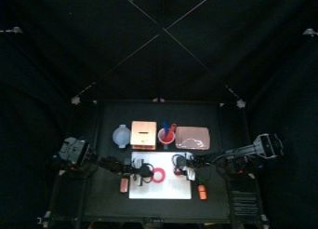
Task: Get the cutter from the drawer then cut the dough then place the extra dough in the bowl
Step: Place the extra dough in the bowl
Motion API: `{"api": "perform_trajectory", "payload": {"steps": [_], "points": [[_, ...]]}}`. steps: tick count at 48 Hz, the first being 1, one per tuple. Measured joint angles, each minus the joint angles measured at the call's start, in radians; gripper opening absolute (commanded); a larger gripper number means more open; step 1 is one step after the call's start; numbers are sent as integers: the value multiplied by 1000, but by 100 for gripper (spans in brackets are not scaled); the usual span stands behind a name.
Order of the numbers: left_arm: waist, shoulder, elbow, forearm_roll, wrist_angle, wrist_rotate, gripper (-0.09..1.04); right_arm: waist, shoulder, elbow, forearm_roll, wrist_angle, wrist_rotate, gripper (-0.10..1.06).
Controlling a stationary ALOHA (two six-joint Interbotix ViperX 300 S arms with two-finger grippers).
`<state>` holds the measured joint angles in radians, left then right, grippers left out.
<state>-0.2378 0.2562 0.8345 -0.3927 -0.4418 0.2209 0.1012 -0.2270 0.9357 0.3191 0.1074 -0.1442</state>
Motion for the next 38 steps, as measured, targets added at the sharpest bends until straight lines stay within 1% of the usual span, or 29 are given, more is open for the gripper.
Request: {"api": "perform_trajectory", "payload": {"steps": [13,22,30,38], "points": [[5,-52,5,17,8,6,50,2,-5,-25,-3,-9,0,82],[6,-83,5,38,-9,52,52,-2,-5,-29,-5,-54,0,82],[8,-98,5,38,-12,81,59,-2,-5,-29,-5,-74,-3,82],[11,-98,6,35,-12,104,72,-2,-6,-29,-5,-83,-3,82]]}}
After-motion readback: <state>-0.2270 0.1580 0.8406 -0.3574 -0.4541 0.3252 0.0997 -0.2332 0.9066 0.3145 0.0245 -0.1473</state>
